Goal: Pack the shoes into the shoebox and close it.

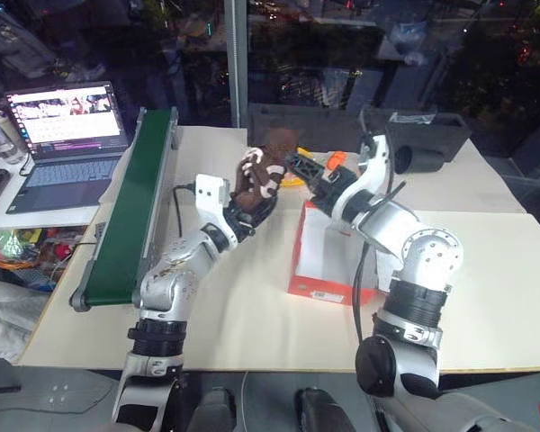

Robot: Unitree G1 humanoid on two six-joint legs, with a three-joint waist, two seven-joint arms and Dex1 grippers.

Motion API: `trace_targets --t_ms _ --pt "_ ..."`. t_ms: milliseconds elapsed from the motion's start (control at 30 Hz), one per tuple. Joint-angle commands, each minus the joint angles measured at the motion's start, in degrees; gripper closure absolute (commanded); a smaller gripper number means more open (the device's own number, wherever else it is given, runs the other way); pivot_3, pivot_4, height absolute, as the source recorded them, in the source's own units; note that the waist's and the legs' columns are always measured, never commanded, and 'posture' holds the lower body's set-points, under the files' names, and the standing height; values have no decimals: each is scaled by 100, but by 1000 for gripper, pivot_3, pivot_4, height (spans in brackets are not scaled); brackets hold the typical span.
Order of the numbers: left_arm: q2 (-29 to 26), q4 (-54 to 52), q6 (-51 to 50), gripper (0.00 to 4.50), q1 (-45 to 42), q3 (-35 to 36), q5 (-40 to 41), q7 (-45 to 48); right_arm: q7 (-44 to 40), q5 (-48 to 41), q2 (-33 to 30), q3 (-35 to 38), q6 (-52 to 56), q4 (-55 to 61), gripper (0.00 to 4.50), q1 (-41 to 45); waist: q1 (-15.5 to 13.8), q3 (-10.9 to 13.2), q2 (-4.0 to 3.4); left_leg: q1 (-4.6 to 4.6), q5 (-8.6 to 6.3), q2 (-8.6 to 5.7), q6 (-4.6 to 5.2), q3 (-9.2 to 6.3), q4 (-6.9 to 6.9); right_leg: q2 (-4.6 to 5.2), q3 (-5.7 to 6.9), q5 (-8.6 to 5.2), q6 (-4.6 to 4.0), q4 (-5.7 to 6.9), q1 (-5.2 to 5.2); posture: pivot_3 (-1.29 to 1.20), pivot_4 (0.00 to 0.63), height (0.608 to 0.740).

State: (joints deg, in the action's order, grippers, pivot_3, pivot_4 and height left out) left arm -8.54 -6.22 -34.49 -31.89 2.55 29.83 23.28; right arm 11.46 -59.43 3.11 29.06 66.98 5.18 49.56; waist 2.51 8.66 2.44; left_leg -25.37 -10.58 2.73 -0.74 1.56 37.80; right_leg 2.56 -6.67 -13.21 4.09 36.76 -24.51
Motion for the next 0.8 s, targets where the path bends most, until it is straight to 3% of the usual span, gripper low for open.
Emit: trace_targets --t_ms 33,233,333,567,633,800 --pt "23 -242 -44 1648 -219 -23 138 81 304 -515 -84 -2 108 214 0 174 26 -1 -1 9 0 0 0 0 0 -1 0 0 0 -1 8 0 150 719" --pt "-33 -149 -53 1648 -266 -175 89 230 552 -709 -111 -87 -132 174 0 144 80 0 -2 14 0 0 0 -2 0 -3 1 -1 1 -5 13 0 150 719" --pt "-73 -132 -39 1674 -269 -227 41 272 623 -732 -138 -99 -237 225 653 97 90 0 -2 11 0 0 0 -3 0 -3 1 -2 1 -7 12 0 150 719" --pt "-121 -41 28 1674 -295 -281 -110 290 723 -859 -171 -171 -385 300 3101 23 102 0 -3 10 0 0 1 -4 -1 -4 2 -2 1 -8 12 0 150 719" --pt "-128 -49 33 1674 -285 -324 -148 309 698 -861 -190 -226 -429 326 3583 1 110 0 -3 10 0 1 1 -4 -1 -4 2 -2 1 -9 12 0 150 719" --pt "-267 -24 189 1674 -255 -641 -568 336 659 -862 -242 -269 -686 387 3583 22 119 1 -4 9 0 1 1 -4 -3 -4 2 -2 1 -12 11 0 150 719"
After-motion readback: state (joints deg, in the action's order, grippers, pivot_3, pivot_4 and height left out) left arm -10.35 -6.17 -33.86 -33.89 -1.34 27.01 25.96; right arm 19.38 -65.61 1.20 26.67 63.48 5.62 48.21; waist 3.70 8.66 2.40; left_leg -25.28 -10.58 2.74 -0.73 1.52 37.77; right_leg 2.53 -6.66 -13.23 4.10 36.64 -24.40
